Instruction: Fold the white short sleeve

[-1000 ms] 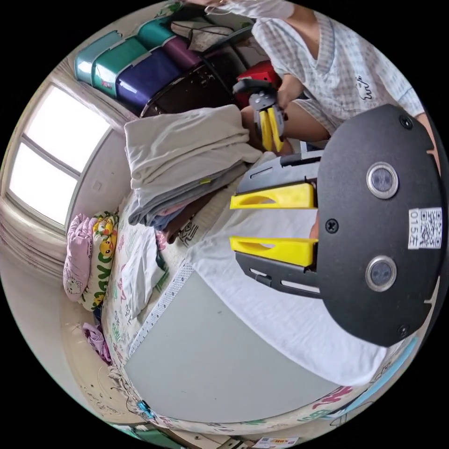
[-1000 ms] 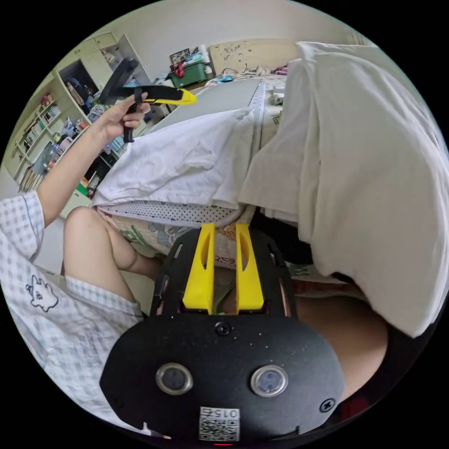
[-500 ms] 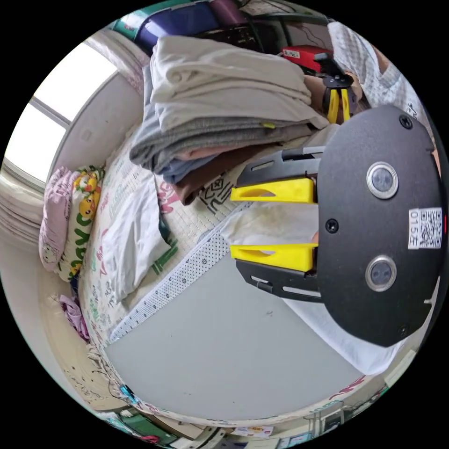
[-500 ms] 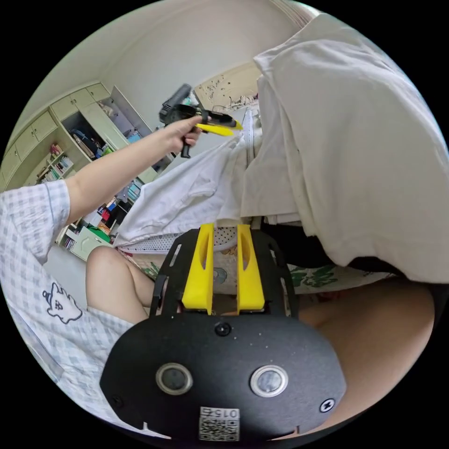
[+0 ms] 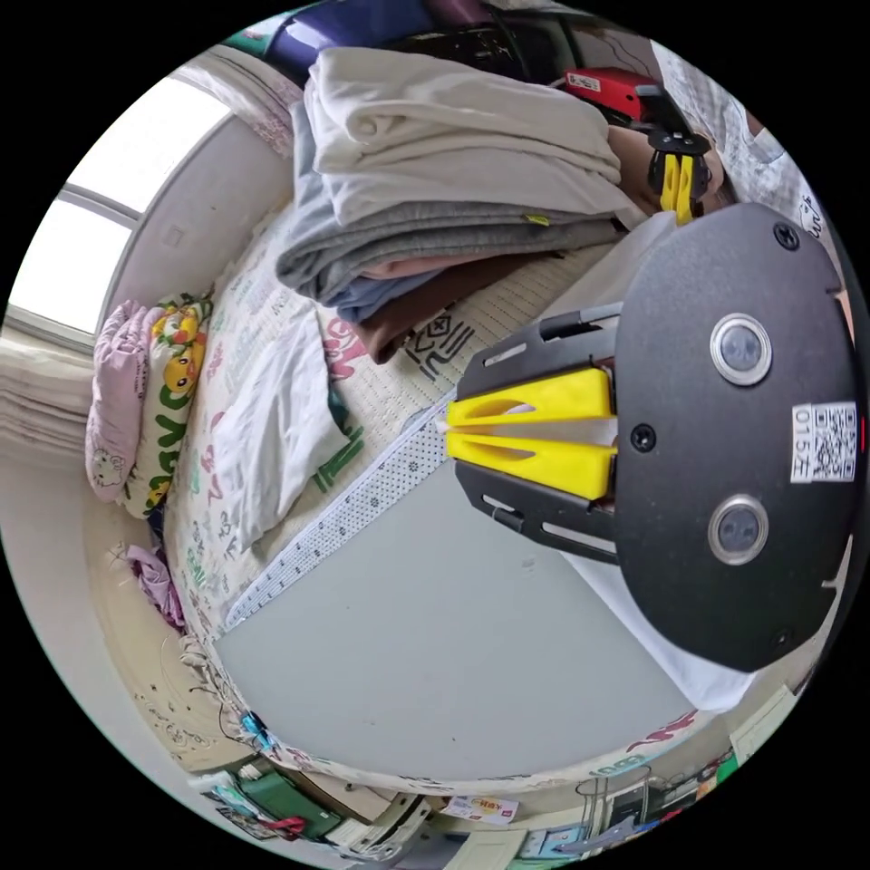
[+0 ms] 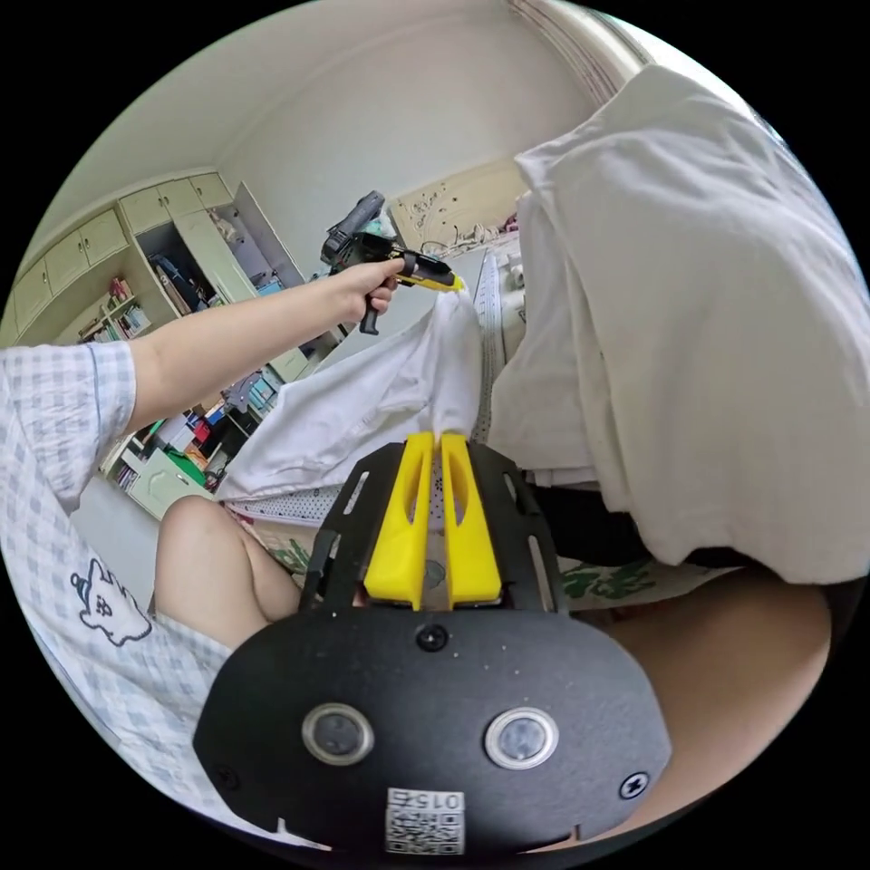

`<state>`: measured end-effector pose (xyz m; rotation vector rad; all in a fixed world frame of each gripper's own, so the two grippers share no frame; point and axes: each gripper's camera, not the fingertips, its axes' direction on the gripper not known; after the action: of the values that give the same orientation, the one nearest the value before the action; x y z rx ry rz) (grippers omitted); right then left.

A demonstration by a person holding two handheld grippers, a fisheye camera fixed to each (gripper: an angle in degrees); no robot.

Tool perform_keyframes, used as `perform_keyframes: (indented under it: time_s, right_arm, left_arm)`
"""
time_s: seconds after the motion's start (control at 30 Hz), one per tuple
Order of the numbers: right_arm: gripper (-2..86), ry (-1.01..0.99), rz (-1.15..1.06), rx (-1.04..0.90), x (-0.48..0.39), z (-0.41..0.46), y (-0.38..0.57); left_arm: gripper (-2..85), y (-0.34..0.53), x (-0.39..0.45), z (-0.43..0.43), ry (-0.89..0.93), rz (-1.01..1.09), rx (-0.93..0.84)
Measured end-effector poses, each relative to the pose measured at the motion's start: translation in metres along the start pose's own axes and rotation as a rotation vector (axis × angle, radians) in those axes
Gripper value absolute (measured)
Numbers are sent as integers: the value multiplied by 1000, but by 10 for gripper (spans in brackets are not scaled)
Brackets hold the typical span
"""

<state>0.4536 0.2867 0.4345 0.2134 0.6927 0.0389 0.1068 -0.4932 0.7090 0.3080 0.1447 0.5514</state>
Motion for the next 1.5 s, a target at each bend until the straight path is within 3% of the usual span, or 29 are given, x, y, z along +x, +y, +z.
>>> perform_keyframes:
  time_s: [0.27,0.4,0.57,0.73,0.97,1.17,1.27,1.37,1.5]
  right_arm:
    - [4,135,-33,199,-11,-60,3]
    - [4,117,-189,292,-42,-98,-2]
    - [4,-76,-501,189,-122,-73,7]
    - [3,-264,-693,-81,-209,22,45]
    - [2,-229,-802,-313,-273,110,93]
    - [-5,-169,-917,-398,-308,133,120]
    - [3,-152,-919,-382,-313,123,126]
    - [40,-164,-894,-317,-298,102,114]
    - [64,19,-818,-257,-249,81,84]
  left_arm:
    - [3,12,-30,-113,218,-47,252]
    - [2,45,-57,-186,394,-45,419]
    - [0,128,-124,-246,344,-105,499]
    - [-1,239,-239,-256,306,-360,506]
    - [32,312,-310,-221,317,-563,418]
    - [72,347,-316,-257,180,-656,399]
    - [76,348,-294,-280,173,-583,365]
    - [77,336,-242,-318,210,-368,355]
    - [89,331,-131,-362,257,-17,273]
